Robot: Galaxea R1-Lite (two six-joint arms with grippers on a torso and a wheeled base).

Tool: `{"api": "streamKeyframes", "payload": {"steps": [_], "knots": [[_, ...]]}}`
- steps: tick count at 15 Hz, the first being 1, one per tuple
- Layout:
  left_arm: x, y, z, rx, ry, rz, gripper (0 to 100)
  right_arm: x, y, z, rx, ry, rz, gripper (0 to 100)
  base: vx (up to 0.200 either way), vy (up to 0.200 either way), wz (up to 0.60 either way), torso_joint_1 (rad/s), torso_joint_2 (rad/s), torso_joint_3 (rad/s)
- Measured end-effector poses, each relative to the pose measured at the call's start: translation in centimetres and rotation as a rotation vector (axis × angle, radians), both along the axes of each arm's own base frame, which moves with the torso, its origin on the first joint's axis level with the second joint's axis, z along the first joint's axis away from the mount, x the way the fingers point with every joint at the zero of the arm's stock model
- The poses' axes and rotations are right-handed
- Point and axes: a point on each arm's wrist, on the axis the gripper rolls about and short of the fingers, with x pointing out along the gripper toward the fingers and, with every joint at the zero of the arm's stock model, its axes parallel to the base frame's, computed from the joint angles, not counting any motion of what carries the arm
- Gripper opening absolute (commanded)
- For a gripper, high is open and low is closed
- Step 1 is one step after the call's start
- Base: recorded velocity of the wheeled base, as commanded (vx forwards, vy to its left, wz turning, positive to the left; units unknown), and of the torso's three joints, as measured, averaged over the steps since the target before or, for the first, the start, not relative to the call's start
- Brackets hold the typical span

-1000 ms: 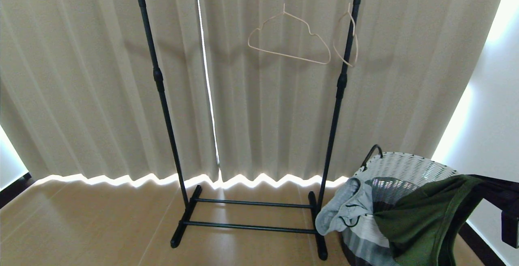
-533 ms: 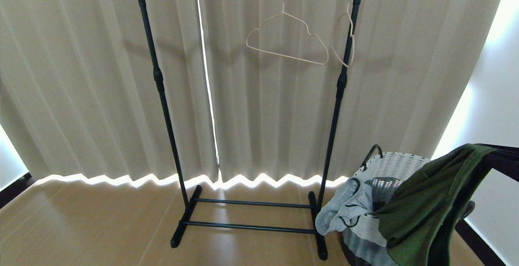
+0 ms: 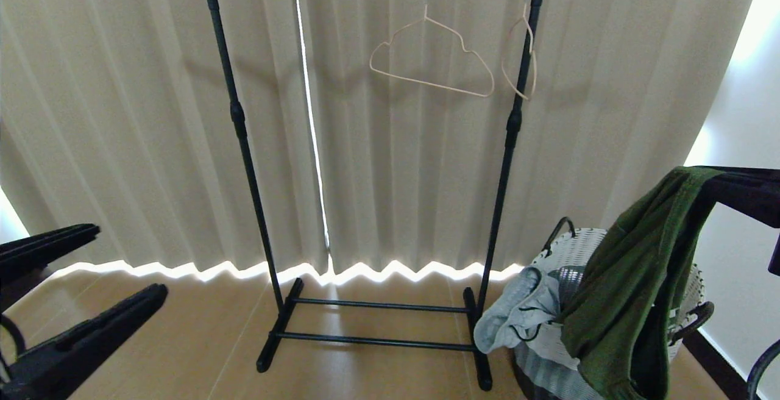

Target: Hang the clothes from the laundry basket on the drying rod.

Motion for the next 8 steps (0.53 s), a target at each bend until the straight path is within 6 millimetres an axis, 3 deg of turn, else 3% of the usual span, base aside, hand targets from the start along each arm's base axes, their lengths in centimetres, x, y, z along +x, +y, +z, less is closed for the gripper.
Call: {"api": "streamKeyframes", "payload": {"steps": [5,8], "knots": [[3.6,-5.5,-0.5,-0.045,0.082,-0.128,100,1.1,1.1,1.1,0.016,-0.008,0.037,0,0.000,0.000,0.00,0.000,0.00,0.000],[5.8,-9.8,-2.1,-0.064,0.149,-0.146,100,1.6,2.4,2.0,0.072,0.000,0.082,0,0.000,0.000,0.00,0.000,0.00,0.000]]}}
